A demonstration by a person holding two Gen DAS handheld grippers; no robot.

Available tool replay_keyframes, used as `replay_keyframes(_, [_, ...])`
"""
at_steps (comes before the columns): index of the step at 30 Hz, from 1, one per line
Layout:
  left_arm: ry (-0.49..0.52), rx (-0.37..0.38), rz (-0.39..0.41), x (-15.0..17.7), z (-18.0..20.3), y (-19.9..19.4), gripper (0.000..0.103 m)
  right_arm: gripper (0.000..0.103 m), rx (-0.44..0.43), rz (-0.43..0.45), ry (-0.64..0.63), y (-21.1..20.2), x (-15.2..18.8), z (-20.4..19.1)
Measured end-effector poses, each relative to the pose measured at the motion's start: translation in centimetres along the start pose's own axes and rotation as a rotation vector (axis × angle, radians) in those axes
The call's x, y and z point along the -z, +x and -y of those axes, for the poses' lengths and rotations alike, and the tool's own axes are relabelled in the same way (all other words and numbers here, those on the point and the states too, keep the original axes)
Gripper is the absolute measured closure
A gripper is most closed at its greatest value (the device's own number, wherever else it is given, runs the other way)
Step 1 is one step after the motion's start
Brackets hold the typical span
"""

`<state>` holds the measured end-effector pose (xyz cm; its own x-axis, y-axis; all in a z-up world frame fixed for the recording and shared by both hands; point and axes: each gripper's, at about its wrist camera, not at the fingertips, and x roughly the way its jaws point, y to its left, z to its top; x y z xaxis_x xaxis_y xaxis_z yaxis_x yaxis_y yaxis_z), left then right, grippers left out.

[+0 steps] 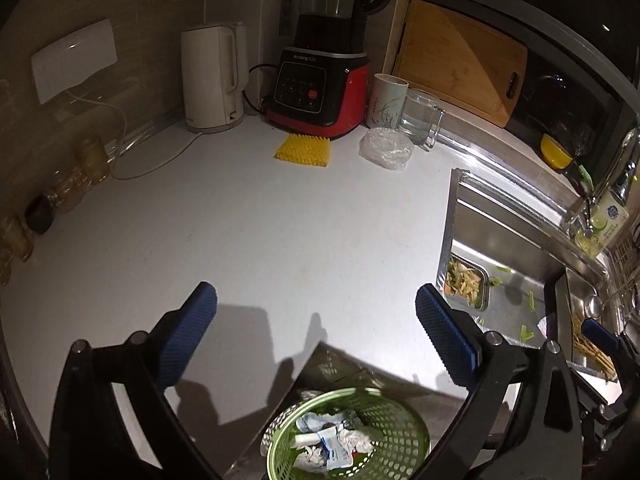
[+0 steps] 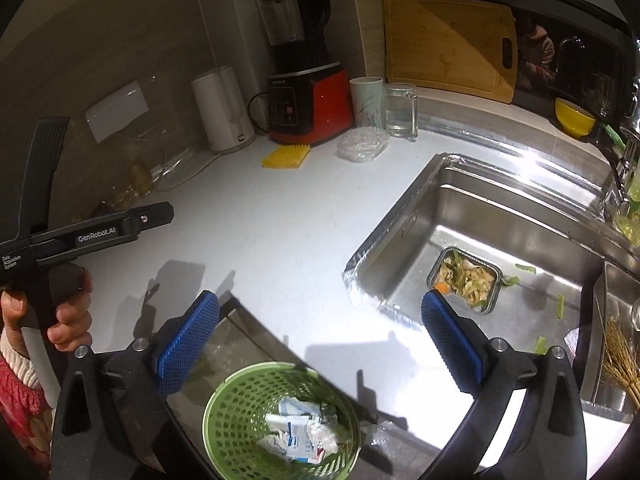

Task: Collect trash
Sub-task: 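Reach the left tool to the yellow mesh sponge while the right tool approaches the plastic bag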

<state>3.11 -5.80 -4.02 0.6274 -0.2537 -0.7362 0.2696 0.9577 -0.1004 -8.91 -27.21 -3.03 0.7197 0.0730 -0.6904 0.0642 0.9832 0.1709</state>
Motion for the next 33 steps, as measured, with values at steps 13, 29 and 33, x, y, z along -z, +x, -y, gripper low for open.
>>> replay_keyframes(13, [0.082, 0.028, -0.047, -11.8, -2.6, 17.3, 0.008, 0.003, 0.131, -0.006, 0.031, 14.7, -10.1, 0.9])
replay_keyframes(29, [0.055, 0.034, -0.193, -18.3, -2.6, 32.4, 0.008, 0.003, 0.198, -0.06, 0.11, 26.9, -16.4, 5.6])
replay_keyframes(33, [0.058, 0.021, -0.219, -18.6, -2.6, 34.0, 0.022, 0.003, 0.212, -0.074, 0.088, 28.7, -16.9, 5.9])
